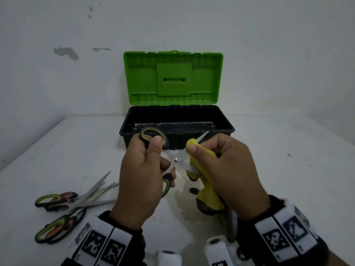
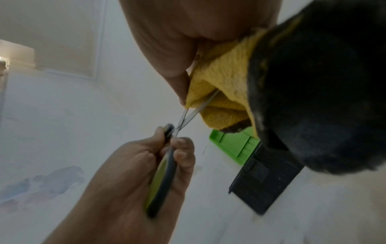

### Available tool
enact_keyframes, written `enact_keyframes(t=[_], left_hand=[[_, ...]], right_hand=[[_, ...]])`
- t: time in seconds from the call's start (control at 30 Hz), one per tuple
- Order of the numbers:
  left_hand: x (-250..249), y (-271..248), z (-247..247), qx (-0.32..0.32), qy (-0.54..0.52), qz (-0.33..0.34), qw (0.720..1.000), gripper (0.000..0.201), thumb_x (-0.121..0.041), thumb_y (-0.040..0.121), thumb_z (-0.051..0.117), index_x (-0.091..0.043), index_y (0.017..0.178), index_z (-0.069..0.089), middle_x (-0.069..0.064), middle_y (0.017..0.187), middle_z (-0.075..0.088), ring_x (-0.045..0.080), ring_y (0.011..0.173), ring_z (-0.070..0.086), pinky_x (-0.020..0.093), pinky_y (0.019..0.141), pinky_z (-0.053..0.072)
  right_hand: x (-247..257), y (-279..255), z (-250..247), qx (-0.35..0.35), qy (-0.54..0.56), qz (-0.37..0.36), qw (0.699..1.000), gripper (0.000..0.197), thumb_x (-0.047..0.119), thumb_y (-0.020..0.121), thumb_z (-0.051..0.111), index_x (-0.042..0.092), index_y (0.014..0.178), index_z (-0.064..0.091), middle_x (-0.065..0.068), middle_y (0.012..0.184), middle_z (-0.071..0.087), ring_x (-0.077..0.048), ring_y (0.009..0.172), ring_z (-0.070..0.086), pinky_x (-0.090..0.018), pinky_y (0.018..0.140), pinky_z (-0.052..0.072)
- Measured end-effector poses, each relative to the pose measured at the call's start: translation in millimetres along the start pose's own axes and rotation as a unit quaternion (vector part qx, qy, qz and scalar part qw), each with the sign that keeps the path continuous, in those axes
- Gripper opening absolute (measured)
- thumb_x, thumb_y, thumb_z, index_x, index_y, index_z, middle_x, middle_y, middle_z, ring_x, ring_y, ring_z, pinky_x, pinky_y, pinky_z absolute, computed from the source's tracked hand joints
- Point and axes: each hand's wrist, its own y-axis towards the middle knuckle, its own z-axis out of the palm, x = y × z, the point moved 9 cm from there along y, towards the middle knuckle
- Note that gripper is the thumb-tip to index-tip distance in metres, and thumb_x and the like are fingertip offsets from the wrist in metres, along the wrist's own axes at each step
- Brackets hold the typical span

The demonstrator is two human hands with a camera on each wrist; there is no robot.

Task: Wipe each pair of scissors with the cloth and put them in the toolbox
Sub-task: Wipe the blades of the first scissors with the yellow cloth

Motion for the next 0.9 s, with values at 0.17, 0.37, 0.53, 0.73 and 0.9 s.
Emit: enact_keyframes(t=[0.17,0.37,0.53,0.73,0.9], left_hand=[[0.8,-0.3,0.8,0.005,-0.010,-0.009,1.000,0.021,-0.031,0.100,0.044,-0.013,0.094,0.054,0.024,0.065,0.047,0.030,0.045,0.054,0.036,0.043,0.048],[3.4,-0.1,-0.7,0.008,-0.017,-0.023,1.000,0.021,-0.031,0.100,0.045,-0.012,0.096,0.054,0.023,0.062,0.047,0.030,0.045,0.054,0.035,0.044,0.047],[-0.9,-1.5,-3.1,0.006,-0.014,-0.022,1.000,0.022,-0.027,0.102,0.042,-0.009,0.095,0.052,0.007,0.047,0.047,0.028,0.044,0.053,0.035,0.043,0.047],[-3.5,-1.2,-2.1,0.005,-0.016,-0.029,0.999,0.021,-0.024,0.102,0.041,-0.008,0.093,0.049,-0.004,0.041,0.042,0.028,0.043,0.051,0.036,0.043,0.047],[-6.4,-2.3,-2.6,0.014,-0.018,-0.036,0.999,0.021,-0.024,0.102,0.041,-0.007,0.091,0.048,-0.005,0.041,0.042,0.030,0.044,0.050,0.039,0.045,0.047]], right_hand=[[-10.0,7.2,-7.7,-0.016,0.012,0.025,0.999,0.025,0.035,0.083,0.078,0.015,0.072,0.068,-0.006,0.070,0.073,-0.022,0.069,0.072,-0.041,0.066,0.061],[-10.8,6.4,-9.8,-0.010,0.029,0.048,0.998,0.025,0.032,0.084,0.078,0.011,0.075,0.067,-0.009,0.068,0.073,-0.025,0.066,0.073,-0.044,0.064,0.062],[1.4,-0.9,-1.3,0.009,-0.017,0.011,1.000,0.025,0.034,0.083,0.077,0.015,0.070,0.067,-0.002,0.068,0.070,-0.013,0.063,0.067,-0.027,0.059,0.056],[-6.8,6.3,-8.2,-0.006,0.041,0.050,0.998,0.026,0.028,0.086,0.076,0.007,0.076,0.066,-0.008,0.064,0.073,-0.022,0.060,0.072,-0.037,0.059,0.060],[-1.8,-0.6,-0.6,0.007,-0.010,0.030,0.999,0.027,0.036,0.082,0.078,0.015,0.069,0.066,-0.005,0.066,0.069,-0.018,0.062,0.066,-0.029,0.056,0.055]])
